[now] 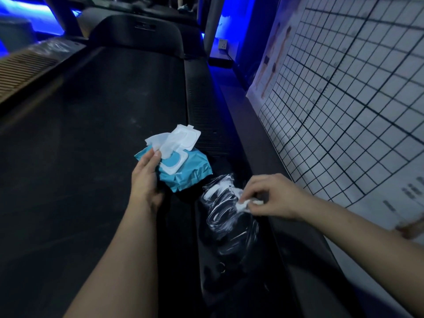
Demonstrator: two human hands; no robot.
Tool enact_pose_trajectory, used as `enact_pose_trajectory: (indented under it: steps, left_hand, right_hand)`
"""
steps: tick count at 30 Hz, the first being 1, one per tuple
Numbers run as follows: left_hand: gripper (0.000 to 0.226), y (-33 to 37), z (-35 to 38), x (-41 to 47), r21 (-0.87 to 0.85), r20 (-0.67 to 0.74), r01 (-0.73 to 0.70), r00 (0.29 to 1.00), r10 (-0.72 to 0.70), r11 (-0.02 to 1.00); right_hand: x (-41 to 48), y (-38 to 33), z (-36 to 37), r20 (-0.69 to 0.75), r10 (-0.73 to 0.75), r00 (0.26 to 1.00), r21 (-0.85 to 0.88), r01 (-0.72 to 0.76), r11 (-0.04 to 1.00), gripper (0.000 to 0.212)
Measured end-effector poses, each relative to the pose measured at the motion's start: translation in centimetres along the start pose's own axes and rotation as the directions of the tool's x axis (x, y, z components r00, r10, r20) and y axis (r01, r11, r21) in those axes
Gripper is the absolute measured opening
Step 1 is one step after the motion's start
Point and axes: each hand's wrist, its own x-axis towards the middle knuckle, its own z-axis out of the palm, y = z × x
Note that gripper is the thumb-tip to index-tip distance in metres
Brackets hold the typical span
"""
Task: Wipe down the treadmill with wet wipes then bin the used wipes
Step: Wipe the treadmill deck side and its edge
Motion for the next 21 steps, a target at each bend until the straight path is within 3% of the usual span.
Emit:
enact_pose_trajectory:
  steps: [3, 7, 9, 11, 13, 14, 17, 21]
  left_hand:
    - [0.032, -0.1, 0.0, 0.1, 0.002, 0.000, -0.013, 1.000, 0.013, 1.000]
    - [0.026, -0.2, 0.1, -0.1, 0.018, 0.000, -0.023, 1.000, 0.024, 1.000]
    - [0.022, -0.2, 0.1, -0.2, 0.029, -0.005, -0.026, 1.000, 0.027, 0.999]
    - [0.025, -0.1, 0.0, -0.1, 0.036, -0.005, -0.030, 1.000, 0.030, 0.999]
    - [0.032, -0.2, 0.0, -0.2, 0.033, 0.001, -0.031, 1.000, 0.031, 0.999]
    - [0.036, -0.2, 0.0, -0.2, 0.031, 0.007, -0.032, 0.999, 0.031, 0.999]
    - [0.038, -0.2, 0.1, -0.3, 0.017, -0.009, -0.029, 1.000, 0.029, 0.999]
    - [0.024, -0.2, 0.3, -0.6, 0.015, -0.023, -0.025, 0.999, 0.026, 1.000]
  right_hand:
    - [-0.9, -1.9, -0.5, 0.177, -0.035, 0.984, 0.036, 0.029, 0.999, 0.021]
    - [-1.7, -3.2, -1.7, 0.352, 0.025, 0.936, 0.115, -0.070, 0.991, 0.020]
    - [-1.4, -2.6, -1.9, 0.206, 0.050, 0.977, 0.247, -0.101, 0.964, 0.017]
    - [-0.9, -1.1, -1.5, -0.090, 0.149, 0.985, 0.313, -0.114, 0.943, 0.018]
    - [-0.7, 0.3, -0.9, -0.314, 0.210, 0.926, 0.250, -0.133, 0.959, 0.018]
    - [-0.7, 0.7, -0.6, -0.352, 0.194, 0.916, 0.181, -0.137, 0.974, 0.018]
    - [-1.2, 1.5, 0.3, -0.228, 0.032, 0.973, -0.099, -0.056, 0.994, 0.022]
    - [-1.9, 1.1, -0.5, -0.040, 0.009, 0.999, -0.127, -0.014, 0.992, 0.031]
